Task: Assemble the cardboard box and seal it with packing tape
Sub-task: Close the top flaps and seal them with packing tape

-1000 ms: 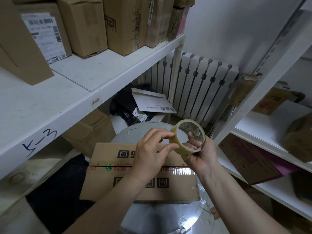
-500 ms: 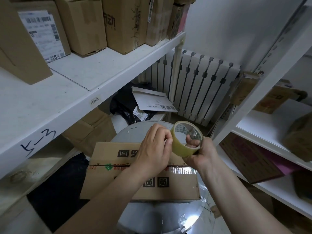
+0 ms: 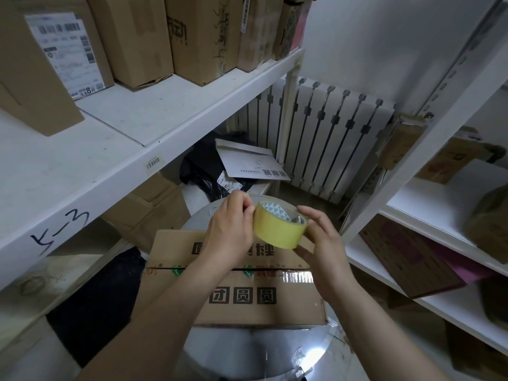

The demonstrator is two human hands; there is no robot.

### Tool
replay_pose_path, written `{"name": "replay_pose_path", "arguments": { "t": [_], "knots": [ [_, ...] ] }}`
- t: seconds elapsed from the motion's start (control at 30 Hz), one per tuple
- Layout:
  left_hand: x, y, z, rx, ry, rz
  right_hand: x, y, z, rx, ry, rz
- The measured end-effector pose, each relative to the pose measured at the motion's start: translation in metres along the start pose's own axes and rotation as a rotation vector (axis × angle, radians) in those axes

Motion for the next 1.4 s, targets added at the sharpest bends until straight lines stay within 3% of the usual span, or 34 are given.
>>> {"name": "replay_pose_path", "arguments": {
  "t": [0.17,0.23,0.37,0.5,0.6,0.83,0.93,1.07,1.27,1.4],
  "knots": [
    [0.004,0.0,0.0,-0.033,-0.064,0.06,0.003,-0.011,0.007,-0.549,-0.425,0.143],
    [0.007,0.002,-0.002,-0.043,-0.064,0.087,0.005,-0.011,0.011,-0.679,-0.451,0.186],
    [0.014,0.005,-0.005,-0.035,-0.011,0.11,0.009,-0.016,0.021,-0.69,-0.426,0.278],
    [0.015,0.007,-0.01,0.003,0.054,0.094,0.009,-0.016,0.031,-0.811,-0.476,0.238],
    [0.015,0.004,-0.014,0.027,0.079,0.08,0.014,-0.025,0.027,-1.014,-0.503,0.116],
    [0.005,0.01,-0.022,-0.016,0.097,0.161,0.025,-0.023,0.017,-1.401,-0.328,-0.165],
    [0.001,0.013,-0.019,-0.019,0.071,0.178,0.026,-0.026,0.018,-1.441,-0.289,-0.207],
    [0.001,0.008,-0.006,-0.157,-0.151,0.235,0.023,-0.029,0.015,-1.302,-0.251,-0.048],
    [-0.005,0.003,0.029,-0.143,-0.391,0.366,0.025,-0.037,0.005,-0.546,0.019,0.308],
    [-0.014,-0.003,0.049,-0.384,-0.611,0.426,0.026,-0.043,0.001,-0.239,0.036,0.487]
  ]
}}
Point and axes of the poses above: each hand's wrist, its own x-axis towards the middle knuckle, its own y-axis out of the palm, z = x × y, the point moved 2 cm from there along x, towards the middle knuckle, and after that the axes turned 7 degrees about y, right-handed, at the moved point
